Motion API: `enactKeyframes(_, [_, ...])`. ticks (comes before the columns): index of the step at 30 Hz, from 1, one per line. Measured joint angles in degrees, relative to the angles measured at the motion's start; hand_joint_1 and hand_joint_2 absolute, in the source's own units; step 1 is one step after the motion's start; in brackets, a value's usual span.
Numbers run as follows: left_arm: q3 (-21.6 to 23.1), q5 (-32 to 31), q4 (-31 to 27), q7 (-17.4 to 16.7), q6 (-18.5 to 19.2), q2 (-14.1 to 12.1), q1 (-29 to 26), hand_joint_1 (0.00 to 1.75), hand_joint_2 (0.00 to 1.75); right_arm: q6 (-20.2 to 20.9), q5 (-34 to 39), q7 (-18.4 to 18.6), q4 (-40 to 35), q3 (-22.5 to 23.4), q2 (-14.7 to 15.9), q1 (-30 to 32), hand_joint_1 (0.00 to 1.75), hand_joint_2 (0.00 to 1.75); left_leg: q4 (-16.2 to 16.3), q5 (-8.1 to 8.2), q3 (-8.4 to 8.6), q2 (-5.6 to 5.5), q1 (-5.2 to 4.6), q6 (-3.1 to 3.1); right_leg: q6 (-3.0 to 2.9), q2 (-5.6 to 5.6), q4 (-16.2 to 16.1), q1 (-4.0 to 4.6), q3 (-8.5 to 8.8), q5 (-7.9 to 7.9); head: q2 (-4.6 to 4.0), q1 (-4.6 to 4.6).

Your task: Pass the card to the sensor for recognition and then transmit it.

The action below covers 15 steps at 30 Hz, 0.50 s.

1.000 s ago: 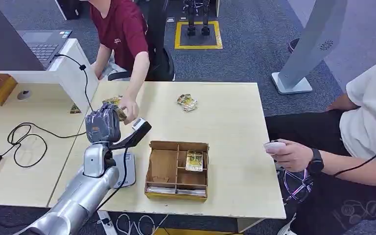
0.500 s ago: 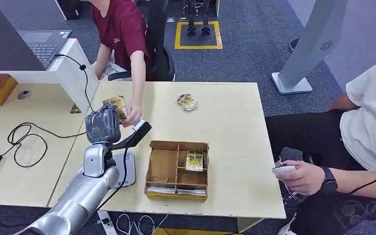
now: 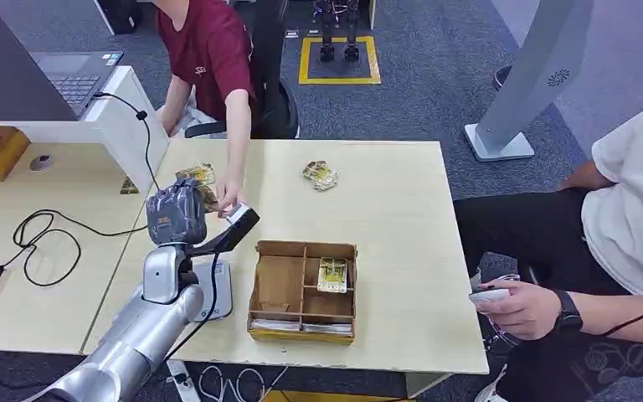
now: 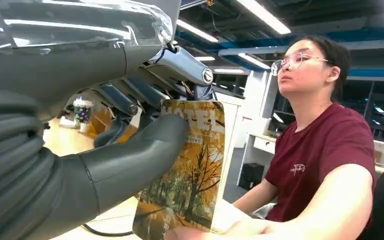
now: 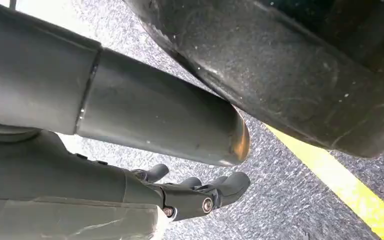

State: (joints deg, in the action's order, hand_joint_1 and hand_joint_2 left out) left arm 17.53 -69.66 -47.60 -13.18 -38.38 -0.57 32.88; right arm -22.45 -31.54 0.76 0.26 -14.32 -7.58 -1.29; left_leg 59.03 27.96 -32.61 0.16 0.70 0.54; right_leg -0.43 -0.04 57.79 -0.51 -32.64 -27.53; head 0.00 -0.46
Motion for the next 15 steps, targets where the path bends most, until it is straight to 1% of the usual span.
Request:
enactKeyframes(1, [-0.02, 0.0, 0.0, 0.02, 0.0, 0.0, 0.0, 1.5, 1.75, 0.02, 0.0, 0.0, 0.0, 0.0, 0.0, 0.0, 0.0, 0.0, 0.0, 0.0, 0.0, 0.0, 0.0, 0.0, 0.0, 0.0, 0.0, 0.0, 0.0, 0.0, 0.0, 0.0])
enactKeyframes(2, [-0.02, 0.0, 0.0, 0.04, 0.0, 0.0, 0.0, 0.24, 1.75, 0.02, 0.0, 0.0, 0.0, 0.02, 0.0, 0.0, 0.0, 0.0, 0.0, 0.0, 0.0, 0.0, 0.0, 0.0, 0.0, 0.0, 0.0, 0.0, 0.0, 0.0, 0.0, 0.0])
enactKeyframes(3, [-0.02, 0.0, 0.0, 0.04, 0.0, 0.0, 0.0, 0.0, 1.75, 0.02, 0.0, 0.0, 0.0, 0.02, 0.0, 0.0, 0.0, 0.0, 0.0, 0.0, 0.0, 0.0, 0.0, 0.0, 0.0, 0.0, 0.0, 0.0, 0.0, 0.0, 0.0, 0.0])
enactKeyframes(12, [-0.17, -0.85, 0.0, 0.07, -0.07, -0.02, -0.01, 0.0, 1.75, -0.04, -1.11, -0.07, 0.0, 0.2, 0.04, 0.0, 0.0, 0.0, 0.0, 0.0, 0.0, 0.0, 0.0, 0.0, 0.0, 0.0, 0.0, 0.0, 0.01, 0.0, 0.0, 0.0])
enactKeyframes(15, [-1.12, -1.03, -0.09, 0.07, -0.09, -0.31, -0.08, 0.0, 1.75, -0.18, -1.49, -0.31, 0.0, 0.24, 0.15, 0.02, 0.0, 0.0, 0.0, 0.0, 0.0, 0.0, 0.0, 0.0, 0.0, 0.0, 0.01, 0.0, 0.01, 0.01, 0.0, -0.02])
